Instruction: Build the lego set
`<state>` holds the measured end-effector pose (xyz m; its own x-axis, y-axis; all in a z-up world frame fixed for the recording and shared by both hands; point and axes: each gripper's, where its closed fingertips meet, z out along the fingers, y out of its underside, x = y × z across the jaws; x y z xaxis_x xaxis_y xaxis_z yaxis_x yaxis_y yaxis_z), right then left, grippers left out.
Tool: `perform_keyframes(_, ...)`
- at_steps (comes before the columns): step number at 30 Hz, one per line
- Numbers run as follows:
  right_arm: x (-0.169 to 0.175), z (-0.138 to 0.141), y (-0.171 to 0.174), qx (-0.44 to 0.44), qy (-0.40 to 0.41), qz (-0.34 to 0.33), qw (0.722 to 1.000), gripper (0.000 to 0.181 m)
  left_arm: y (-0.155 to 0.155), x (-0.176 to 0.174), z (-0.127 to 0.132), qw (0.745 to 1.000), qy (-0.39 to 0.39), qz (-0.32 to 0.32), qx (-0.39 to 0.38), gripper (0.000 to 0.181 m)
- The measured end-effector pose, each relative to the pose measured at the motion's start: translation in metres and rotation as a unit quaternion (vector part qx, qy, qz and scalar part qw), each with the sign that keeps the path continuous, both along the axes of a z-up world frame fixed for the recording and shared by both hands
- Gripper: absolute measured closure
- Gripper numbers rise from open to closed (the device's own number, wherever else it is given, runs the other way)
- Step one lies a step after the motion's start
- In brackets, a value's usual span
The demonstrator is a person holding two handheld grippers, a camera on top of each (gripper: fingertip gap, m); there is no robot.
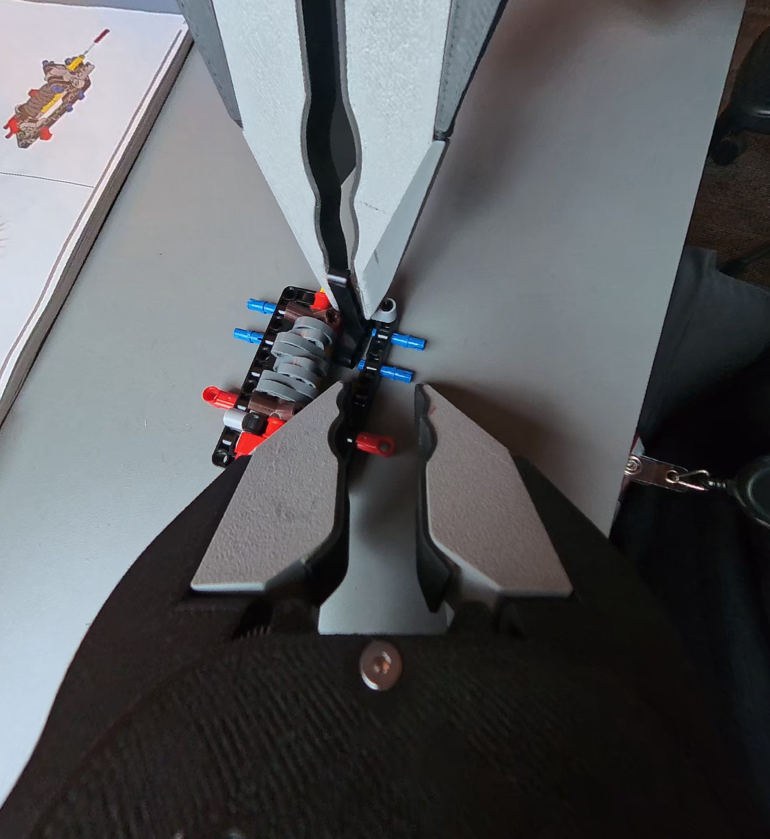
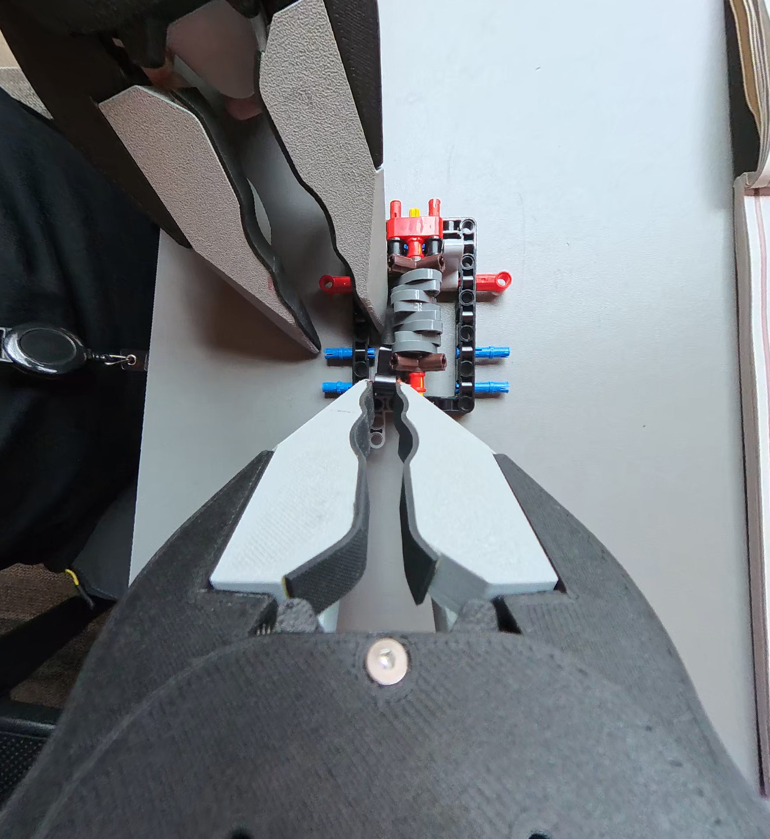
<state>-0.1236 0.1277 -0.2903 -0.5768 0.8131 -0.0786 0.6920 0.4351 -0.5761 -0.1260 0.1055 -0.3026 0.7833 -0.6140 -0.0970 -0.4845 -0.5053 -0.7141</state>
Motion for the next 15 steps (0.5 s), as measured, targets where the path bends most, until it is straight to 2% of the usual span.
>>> perform_keyframes(15, -0.0001, 0.0003, 0.0, -0.007, -0.004, -0.009, 1.0, 0.177, -0.0002, 0.0, 0.0001, 1.0, 0.002, 0.006, 0.009, 0.156)
